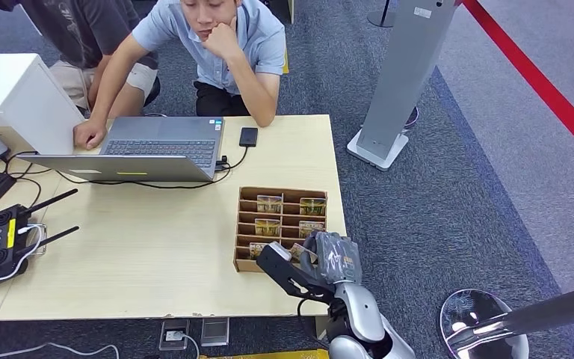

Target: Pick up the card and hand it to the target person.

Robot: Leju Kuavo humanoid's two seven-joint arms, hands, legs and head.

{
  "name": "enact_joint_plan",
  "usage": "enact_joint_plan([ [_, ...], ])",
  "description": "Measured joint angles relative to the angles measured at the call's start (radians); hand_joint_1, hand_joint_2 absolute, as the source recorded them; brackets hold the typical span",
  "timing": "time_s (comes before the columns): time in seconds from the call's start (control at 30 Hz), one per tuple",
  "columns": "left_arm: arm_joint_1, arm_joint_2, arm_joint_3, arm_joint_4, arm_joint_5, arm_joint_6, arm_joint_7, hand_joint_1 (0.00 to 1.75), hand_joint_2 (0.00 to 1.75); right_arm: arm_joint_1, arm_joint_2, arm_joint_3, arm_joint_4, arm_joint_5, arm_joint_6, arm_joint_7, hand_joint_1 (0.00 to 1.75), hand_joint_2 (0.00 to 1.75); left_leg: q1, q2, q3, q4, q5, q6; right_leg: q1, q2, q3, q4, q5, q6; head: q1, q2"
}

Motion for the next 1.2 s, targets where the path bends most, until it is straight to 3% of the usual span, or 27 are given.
enact_joint_plan([
  [0.37,0.0,0.001,-0.001,0.0,0.024,-0.004,-0.005,0.0,0.0,-0.024,-0.055,0.009,-0.186,0.029,-0.104,-0.105,1.75,1.75,0.0,0.0,0.0,0.0,0.0,0.0,0.0,0.0,0.0,0.0,0.0,0.0,-0.001,0.0],
  [0.6,-0.001,0.001,-0.006,0.0,0.024,-0.005,-0.006,0.0,0.0,-0.098,-0.065,0.032,-0.196,-0.086,-0.097,-0.208,1.75,1.75,0.0,0.0,-0.001,0.0,0.0,0.0,0.0,0.0,0.0,0.0,0.0,0.0,-0.001,0.0],
  [0.73,-0.004,0.001,-0.02,0.0,0.011,-0.013,-0.018,0.0,0.0,-0.212,-0.031,0.065,-0.074,-0.182,-0.102,-0.293,1.75,1.75,0.0,0.0,-0.001,0.0,0.001,0.0,0.0,0.0,0.0,0.001,0.001,0.0,0.0,0.0],
  [0.93,-0.013,0.003,-0.047,0.0,-0.003,-0.024,-0.046,0.0,0.0,-0.438,0.085,0.118,0.265,-0.313,-0.119,-0.436,1.75,1.75,0.0,-0.001,-0.002,0.0,0.002,-0.001,0.0,-0.001,-0.001,0.002,0.001,0.0,-0.001,0.0],
  [1.2,-0.014,0.009,-0.076,0.0,-0.002,-0.024,-0.043,0.0,0.0,-0.67,0.225,0.179,0.638,-0.308,-0.119,-0.439,1.75,1.75,0.0,-0.001,-0.004,0.0,0.002,-0.001,0.0,-0.001,-0.003,0.003,0.001,0.0,-0.001,0.0],
])
